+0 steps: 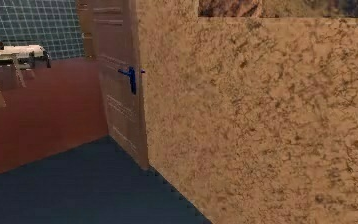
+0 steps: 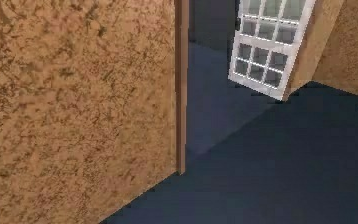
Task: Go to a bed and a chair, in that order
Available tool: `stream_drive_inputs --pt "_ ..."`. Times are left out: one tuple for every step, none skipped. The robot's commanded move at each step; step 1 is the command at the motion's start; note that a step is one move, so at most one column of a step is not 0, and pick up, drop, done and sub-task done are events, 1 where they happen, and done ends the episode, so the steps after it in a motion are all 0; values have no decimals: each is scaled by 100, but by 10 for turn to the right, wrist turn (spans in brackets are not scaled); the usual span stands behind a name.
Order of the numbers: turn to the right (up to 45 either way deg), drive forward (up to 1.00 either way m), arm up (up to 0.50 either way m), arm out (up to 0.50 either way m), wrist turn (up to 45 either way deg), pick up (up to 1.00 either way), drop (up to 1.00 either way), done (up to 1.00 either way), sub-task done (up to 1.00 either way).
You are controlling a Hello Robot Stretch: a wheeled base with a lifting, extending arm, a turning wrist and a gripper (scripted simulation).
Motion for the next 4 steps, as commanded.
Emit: stream_drive_inputs --pt "0 50 0 0 0 0 0 0 0" --pt "-420 0 0 0 0 0 0 0 0" --pt "0 100 0 0 0 0 0 0 0" --pt "0 100 0 0 0 0 0 0 0"
